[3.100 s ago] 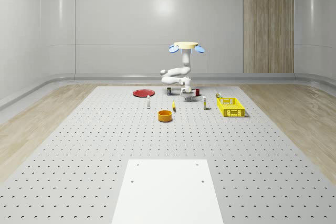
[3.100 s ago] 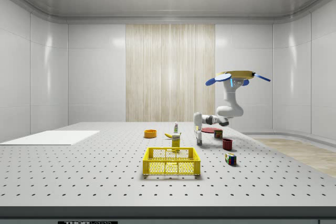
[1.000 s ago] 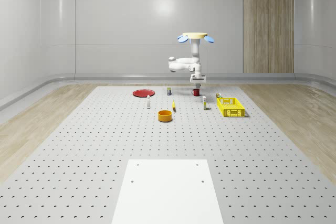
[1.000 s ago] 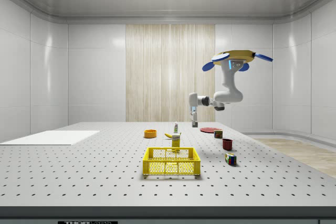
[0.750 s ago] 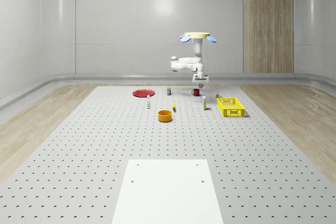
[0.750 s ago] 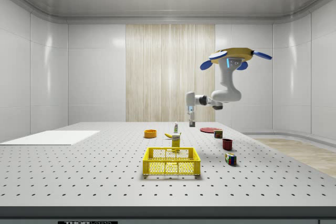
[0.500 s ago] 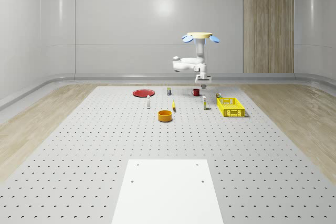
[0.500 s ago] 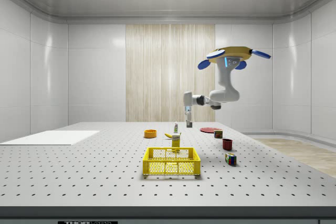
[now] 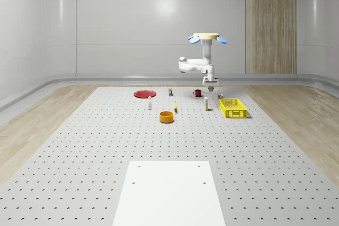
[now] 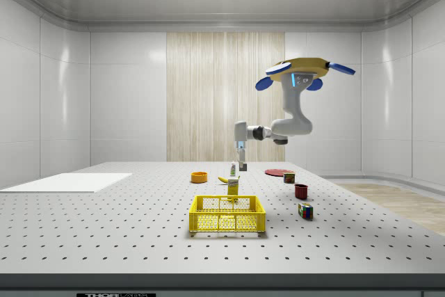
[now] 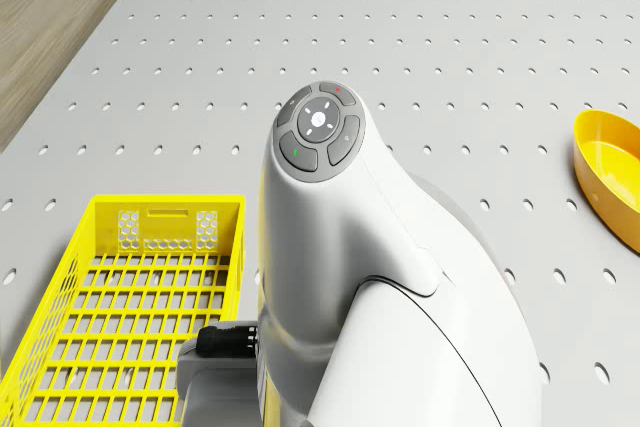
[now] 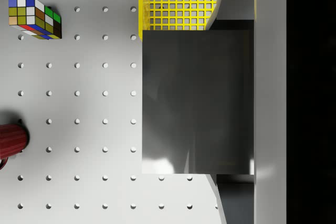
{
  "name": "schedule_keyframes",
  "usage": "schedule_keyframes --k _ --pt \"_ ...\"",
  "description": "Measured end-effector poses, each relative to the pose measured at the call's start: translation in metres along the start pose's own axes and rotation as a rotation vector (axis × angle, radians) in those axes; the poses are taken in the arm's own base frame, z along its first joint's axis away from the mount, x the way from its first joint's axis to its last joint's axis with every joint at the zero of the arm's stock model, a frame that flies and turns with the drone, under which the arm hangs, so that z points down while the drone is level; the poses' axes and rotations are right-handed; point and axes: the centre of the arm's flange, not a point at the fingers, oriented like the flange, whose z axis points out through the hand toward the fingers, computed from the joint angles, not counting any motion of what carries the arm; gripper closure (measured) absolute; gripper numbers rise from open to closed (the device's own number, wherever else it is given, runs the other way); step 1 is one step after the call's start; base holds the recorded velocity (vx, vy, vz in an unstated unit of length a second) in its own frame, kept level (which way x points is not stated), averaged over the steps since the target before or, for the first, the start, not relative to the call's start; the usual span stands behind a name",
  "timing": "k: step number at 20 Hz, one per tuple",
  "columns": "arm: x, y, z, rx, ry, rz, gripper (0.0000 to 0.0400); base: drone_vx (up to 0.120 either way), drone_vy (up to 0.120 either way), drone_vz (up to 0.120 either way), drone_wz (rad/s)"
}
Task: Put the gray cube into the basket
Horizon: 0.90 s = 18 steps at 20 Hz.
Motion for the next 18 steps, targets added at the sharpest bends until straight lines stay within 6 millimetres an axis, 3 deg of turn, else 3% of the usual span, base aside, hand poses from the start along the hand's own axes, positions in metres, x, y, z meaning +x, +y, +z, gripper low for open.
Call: schedule_keyframes --k 18 --pt "0.0 0.0 0.0 0.0 0.0 0.0 0.015 0.118 0.12 0.0 0.0"
